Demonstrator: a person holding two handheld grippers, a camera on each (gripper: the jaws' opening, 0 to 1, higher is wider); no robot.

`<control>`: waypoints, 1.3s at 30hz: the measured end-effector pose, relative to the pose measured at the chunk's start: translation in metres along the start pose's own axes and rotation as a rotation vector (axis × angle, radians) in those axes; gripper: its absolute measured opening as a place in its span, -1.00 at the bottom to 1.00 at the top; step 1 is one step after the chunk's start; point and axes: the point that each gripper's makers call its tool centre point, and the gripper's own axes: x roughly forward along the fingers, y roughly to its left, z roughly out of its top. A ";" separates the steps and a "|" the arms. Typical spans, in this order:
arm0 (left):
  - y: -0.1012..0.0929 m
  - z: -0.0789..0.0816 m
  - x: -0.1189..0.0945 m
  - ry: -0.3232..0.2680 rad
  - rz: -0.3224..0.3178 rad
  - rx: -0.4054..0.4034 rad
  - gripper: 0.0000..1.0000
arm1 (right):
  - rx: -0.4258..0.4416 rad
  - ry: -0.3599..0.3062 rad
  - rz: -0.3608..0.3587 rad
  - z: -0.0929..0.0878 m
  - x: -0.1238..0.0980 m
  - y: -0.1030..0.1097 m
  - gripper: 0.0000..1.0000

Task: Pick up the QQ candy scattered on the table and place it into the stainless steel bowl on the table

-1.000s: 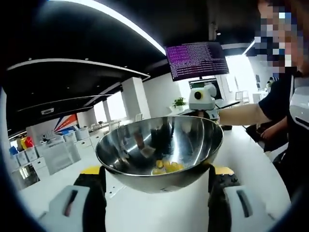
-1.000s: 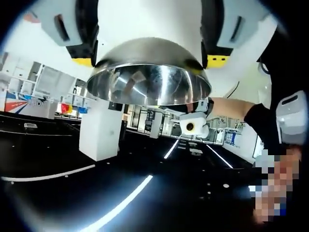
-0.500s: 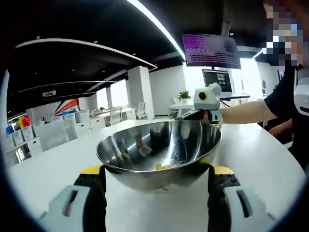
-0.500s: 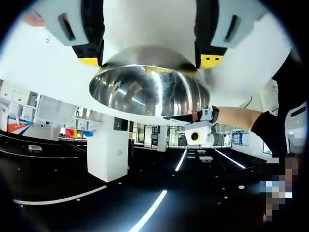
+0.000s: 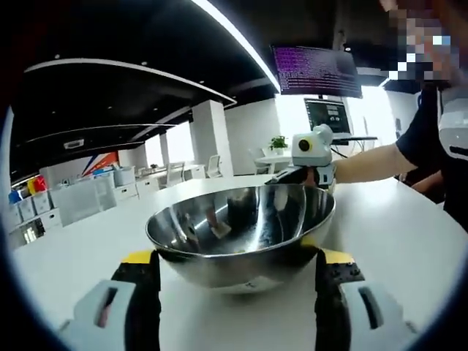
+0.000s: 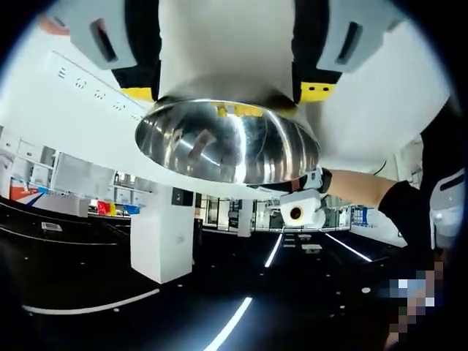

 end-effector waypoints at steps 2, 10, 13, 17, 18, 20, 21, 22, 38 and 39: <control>0.000 -0.003 0.002 0.001 0.009 0.011 0.75 | 0.000 0.002 -0.002 0.000 0.001 0.002 0.36; 0.004 -0.006 0.005 -0.006 0.018 0.016 0.76 | 0.001 0.002 -0.005 0.000 0.001 0.000 0.36; 0.005 -0.003 0.005 -0.003 0.012 0.003 0.76 | -0.033 -0.005 -0.013 0.002 0.000 -0.001 0.41; 0.006 0.001 0.002 -0.028 0.004 -0.009 0.78 | -0.029 -0.014 -0.015 0.003 -0.003 -0.003 0.43; 0.008 0.002 0.001 -0.028 0.013 -0.005 0.80 | -0.030 -0.019 -0.019 0.004 -0.005 -0.003 0.43; 0.012 0.003 -0.003 -0.024 0.035 0.012 0.83 | -0.021 -0.027 -0.027 0.004 -0.009 -0.005 0.41; 0.013 0.003 -0.005 -0.022 0.041 0.008 0.83 | -0.016 -0.032 -0.036 0.005 -0.012 -0.007 0.40; 0.014 0.002 -0.007 -0.016 0.048 0.001 0.83 | -0.011 -0.039 -0.046 0.005 -0.015 -0.008 0.40; -0.081 0.052 -0.083 -0.003 0.112 -0.035 0.74 | 0.024 -0.119 -0.146 0.039 -0.098 0.067 0.43; -0.089 0.054 -0.087 0.009 0.122 -0.039 0.72 | 0.008 -0.122 -0.152 0.042 -0.102 0.076 0.43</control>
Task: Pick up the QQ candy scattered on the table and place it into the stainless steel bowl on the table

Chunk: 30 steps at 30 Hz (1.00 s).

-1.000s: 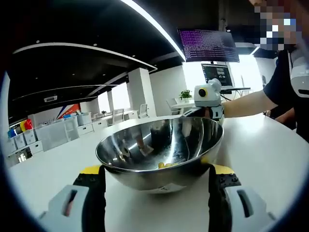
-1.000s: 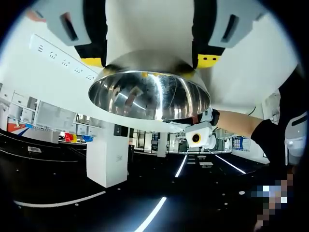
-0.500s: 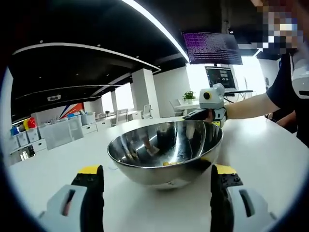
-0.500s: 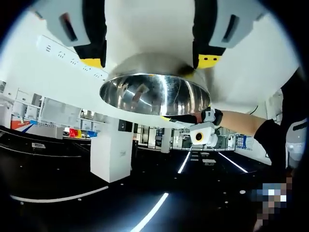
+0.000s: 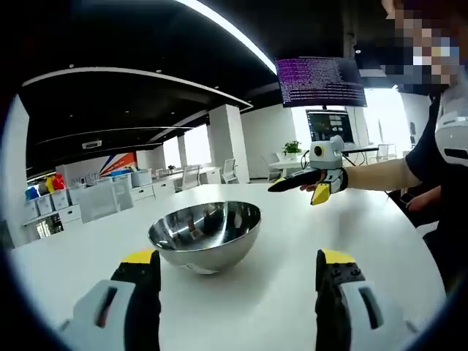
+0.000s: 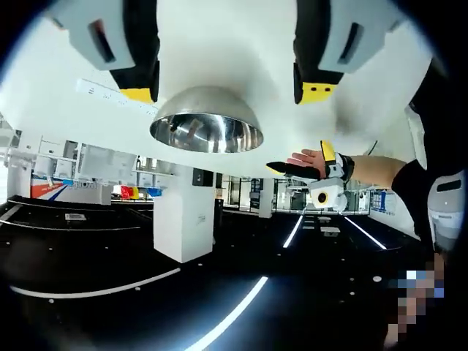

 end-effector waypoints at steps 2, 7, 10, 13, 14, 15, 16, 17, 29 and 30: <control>-0.014 0.006 -0.010 0.000 0.020 -0.007 0.70 | -0.010 -0.005 -0.003 0.008 -0.012 0.019 0.43; -0.056 0.015 -0.042 0.005 0.034 0.007 0.70 | -0.010 -0.031 -0.013 0.019 -0.041 0.062 0.43; -0.076 0.009 -0.057 0.048 0.040 0.003 0.71 | -0.003 -0.027 -0.021 0.021 -0.054 0.081 0.42; -0.098 0.003 -0.072 0.062 0.042 -0.017 0.75 | 0.002 -0.032 -0.025 0.019 -0.066 0.101 0.42; -0.104 0.002 -0.077 0.060 0.046 -0.016 0.75 | 0.001 -0.019 -0.024 0.015 -0.068 0.107 0.42; -0.109 0.001 -0.081 0.061 0.052 -0.015 0.76 | 0.003 -0.001 -0.024 0.011 -0.071 0.112 0.42; -0.113 -0.001 -0.084 0.066 0.060 -0.011 0.77 | 0.006 0.002 -0.020 0.008 -0.073 0.117 0.42; -0.116 -0.002 -0.087 0.072 0.067 -0.006 0.79 | 0.007 0.014 -0.015 0.005 -0.075 0.122 0.42; -0.127 -0.021 -0.101 0.094 0.100 -0.047 0.80 | 0.014 0.023 0.008 -0.004 -0.074 0.148 0.42; -0.126 -0.021 -0.101 0.094 0.103 -0.044 0.80 | 0.015 0.028 0.014 -0.005 -0.074 0.147 0.42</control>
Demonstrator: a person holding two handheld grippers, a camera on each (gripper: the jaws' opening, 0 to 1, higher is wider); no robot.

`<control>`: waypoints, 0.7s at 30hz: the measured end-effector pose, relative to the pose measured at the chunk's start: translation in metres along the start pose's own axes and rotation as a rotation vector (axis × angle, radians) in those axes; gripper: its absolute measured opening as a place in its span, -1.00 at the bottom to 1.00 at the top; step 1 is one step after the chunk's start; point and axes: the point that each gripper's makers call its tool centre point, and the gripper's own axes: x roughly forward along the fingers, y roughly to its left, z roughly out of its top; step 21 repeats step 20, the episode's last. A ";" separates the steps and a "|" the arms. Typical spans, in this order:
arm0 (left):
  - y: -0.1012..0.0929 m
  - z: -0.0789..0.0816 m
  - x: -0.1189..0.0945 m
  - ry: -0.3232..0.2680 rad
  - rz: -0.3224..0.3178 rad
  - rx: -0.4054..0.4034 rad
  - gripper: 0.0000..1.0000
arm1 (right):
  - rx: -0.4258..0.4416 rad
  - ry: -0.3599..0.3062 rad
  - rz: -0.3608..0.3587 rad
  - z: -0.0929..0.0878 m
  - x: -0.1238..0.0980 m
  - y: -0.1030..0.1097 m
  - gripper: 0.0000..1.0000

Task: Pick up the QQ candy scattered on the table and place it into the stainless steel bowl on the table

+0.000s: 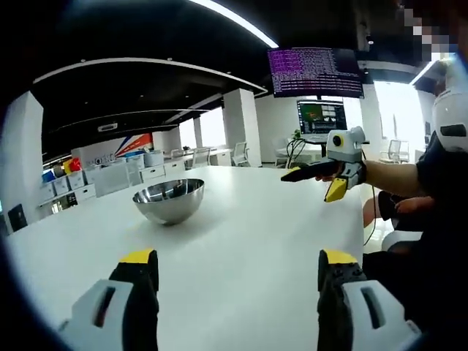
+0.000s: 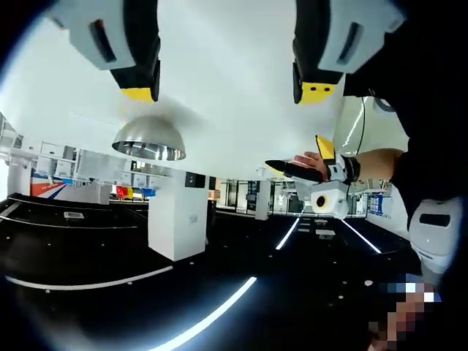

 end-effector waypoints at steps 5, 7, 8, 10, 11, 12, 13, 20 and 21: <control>0.001 -0.009 0.004 0.010 -0.002 -0.013 0.79 | 0.007 0.002 -0.002 -0.002 0.003 0.001 0.41; 0.001 -0.011 0.003 0.011 0.007 -0.006 0.79 | -0.004 0.008 -0.009 -0.003 0.005 0.001 0.40; 0.001 -0.011 0.003 0.007 0.006 -0.005 0.79 | -0.014 0.013 -0.012 -0.004 0.005 0.001 0.40; 0.000 -0.010 0.003 0.002 0.001 -0.013 0.79 | -0.005 0.009 -0.006 -0.004 0.006 0.002 0.39; 0.000 -0.010 0.003 -0.001 -0.002 -0.013 0.79 | 0.000 0.009 -0.003 -0.004 0.007 0.002 0.39; 0.000 -0.010 0.003 -0.002 -0.002 -0.013 0.79 | 0.001 0.010 -0.001 -0.005 0.008 0.003 0.39; 0.000 -0.010 0.003 -0.002 -0.001 -0.012 0.79 | -0.001 0.011 -0.002 -0.005 0.009 0.003 0.39; 0.002 -0.017 0.007 0.014 0.001 -0.005 0.77 | -0.003 0.016 -0.010 -0.006 0.011 0.001 0.39; 0.002 -0.017 0.007 0.014 0.001 -0.005 0.77 | -0.003 0.016 -0.010 -0.006 0.011 0.001 0.39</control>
